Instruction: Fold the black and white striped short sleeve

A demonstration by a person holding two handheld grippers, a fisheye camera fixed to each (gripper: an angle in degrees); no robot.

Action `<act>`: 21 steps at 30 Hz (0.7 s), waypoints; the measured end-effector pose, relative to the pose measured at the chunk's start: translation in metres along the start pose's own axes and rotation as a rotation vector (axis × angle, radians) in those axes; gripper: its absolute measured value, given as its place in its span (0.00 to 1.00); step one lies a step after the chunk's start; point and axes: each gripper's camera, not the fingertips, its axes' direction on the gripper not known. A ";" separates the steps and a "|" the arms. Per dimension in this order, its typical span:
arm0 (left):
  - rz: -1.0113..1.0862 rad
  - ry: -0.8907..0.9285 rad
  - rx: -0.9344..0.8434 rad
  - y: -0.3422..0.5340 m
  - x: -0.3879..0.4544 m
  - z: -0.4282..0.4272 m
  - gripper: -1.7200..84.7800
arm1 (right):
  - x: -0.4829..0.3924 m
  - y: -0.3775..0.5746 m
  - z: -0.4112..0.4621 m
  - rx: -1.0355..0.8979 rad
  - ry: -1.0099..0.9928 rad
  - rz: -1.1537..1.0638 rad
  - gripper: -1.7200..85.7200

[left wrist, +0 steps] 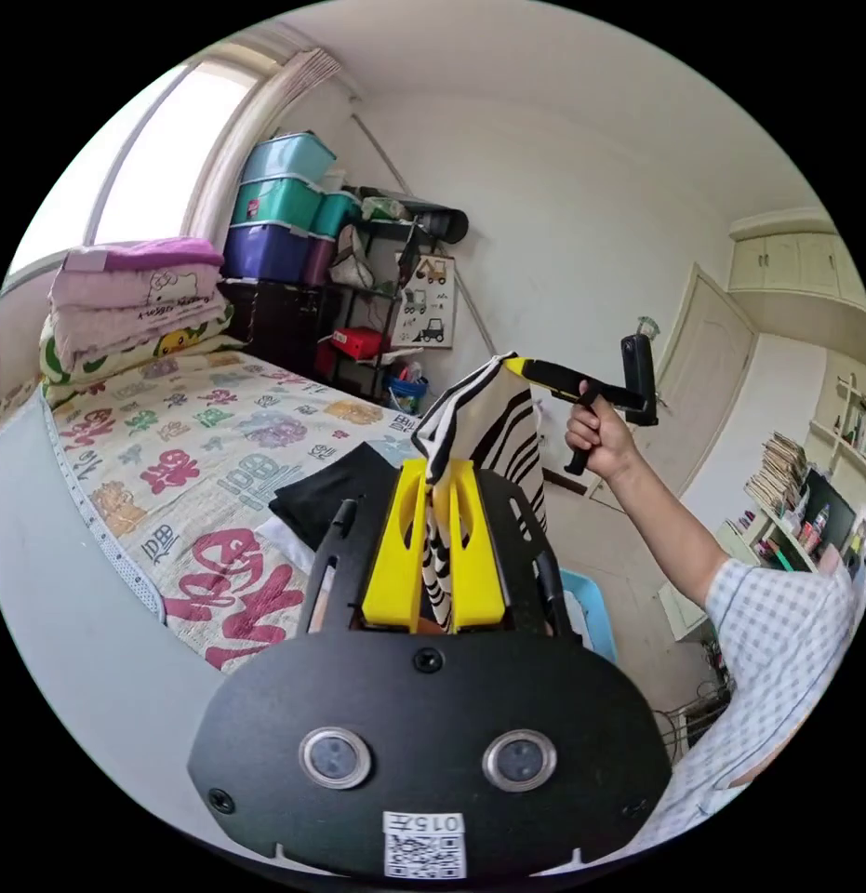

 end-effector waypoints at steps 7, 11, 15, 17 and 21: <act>-0.264 -0.452 -0.161 0.007 -0.110 0.096 0.09 | 0.079 0.029 0.256 -0.219 0.453 0.174 0.05; -0.202 -0.382 -0.008 0.058 -0.088 0.008 0.06 | 0.053 0.100 0.267 -0.101 0.217 -0.003 0.03; -0.118 -0.420 0.104 0.123 -0.053 -0.099 0.04 | 0.021 0.187 0.253 -0.002 0.178 -0.082 0.02; -0.021 -0.553 0.172 0.171 -0.021 -0.176 0.02 | -0.006 0.259 0.239 0.151 0.234 -0.190 0.02; 0.046 -0.804 0.219 0.230 0.018 -0.287 0.02 | -0.031 0.354 0.257 0.235 0.442 -0.262 0.01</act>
